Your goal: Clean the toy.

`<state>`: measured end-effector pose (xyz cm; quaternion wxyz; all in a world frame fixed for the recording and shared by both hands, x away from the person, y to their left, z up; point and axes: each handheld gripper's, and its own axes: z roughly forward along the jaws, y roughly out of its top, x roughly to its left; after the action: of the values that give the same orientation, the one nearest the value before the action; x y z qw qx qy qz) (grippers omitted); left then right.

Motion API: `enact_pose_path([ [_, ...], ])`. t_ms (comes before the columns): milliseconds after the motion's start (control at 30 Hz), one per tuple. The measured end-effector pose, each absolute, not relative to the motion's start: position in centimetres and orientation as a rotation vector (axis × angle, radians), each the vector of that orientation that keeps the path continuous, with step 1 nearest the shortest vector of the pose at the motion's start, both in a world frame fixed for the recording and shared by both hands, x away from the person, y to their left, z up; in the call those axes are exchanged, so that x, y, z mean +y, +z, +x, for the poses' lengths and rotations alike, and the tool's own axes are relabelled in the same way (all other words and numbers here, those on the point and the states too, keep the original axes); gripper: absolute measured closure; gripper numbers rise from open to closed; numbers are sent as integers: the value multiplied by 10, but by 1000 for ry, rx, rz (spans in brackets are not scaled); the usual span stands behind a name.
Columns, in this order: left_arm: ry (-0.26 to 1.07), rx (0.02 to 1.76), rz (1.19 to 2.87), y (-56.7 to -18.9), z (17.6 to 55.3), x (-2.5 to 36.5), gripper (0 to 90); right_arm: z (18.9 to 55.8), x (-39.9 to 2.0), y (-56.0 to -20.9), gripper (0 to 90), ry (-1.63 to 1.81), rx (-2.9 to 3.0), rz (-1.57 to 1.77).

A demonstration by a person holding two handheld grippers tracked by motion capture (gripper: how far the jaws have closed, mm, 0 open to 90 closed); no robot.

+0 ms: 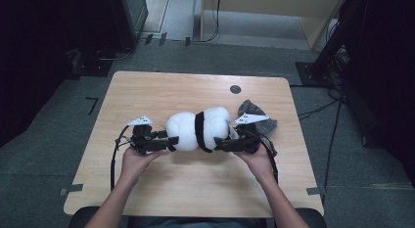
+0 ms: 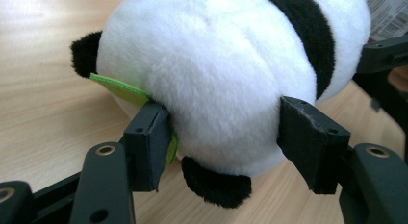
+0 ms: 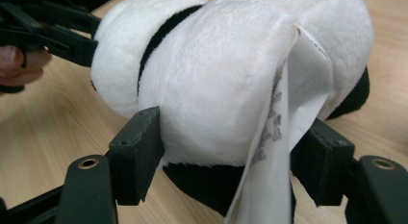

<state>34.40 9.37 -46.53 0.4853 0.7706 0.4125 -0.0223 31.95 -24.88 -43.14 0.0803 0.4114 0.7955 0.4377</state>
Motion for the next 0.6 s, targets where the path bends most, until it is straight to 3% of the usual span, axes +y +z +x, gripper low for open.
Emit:
enact_pose_path([
  [600, 10, 1034, 1852, -467, 346, 97, 316, 325, -254, -441, 321, 1283, 2375, 1250],
])
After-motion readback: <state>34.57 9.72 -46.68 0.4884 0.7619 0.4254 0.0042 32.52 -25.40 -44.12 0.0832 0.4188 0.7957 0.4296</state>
